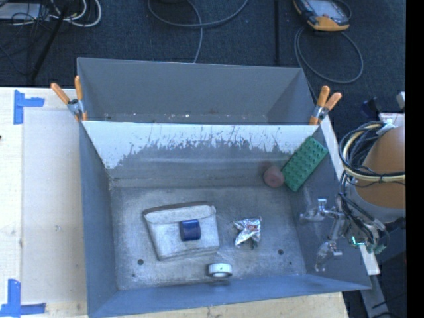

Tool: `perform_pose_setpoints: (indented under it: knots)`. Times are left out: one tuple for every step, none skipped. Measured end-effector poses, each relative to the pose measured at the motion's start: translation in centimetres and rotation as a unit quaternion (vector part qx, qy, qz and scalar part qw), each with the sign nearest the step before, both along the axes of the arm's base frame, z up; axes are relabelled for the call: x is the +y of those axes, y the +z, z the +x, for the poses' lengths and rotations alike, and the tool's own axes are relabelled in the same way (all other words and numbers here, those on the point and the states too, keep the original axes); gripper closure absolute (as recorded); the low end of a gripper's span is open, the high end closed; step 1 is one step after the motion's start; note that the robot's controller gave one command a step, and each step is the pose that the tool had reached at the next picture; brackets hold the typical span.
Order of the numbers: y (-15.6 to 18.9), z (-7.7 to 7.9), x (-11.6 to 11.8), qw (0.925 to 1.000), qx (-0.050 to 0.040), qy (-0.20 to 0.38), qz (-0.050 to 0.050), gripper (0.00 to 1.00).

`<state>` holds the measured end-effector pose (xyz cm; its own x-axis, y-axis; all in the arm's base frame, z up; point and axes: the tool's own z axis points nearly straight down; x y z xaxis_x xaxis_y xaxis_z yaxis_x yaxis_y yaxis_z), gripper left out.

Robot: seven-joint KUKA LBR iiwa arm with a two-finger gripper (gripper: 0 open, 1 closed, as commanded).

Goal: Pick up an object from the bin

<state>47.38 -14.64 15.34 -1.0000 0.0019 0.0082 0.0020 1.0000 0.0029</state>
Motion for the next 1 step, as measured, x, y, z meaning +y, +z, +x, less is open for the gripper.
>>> perform_pose_setpoints:
  knots:
    - [-7.03,0.07,3.81,0.9976,-0.0021,-0.069,0.000,0.00]
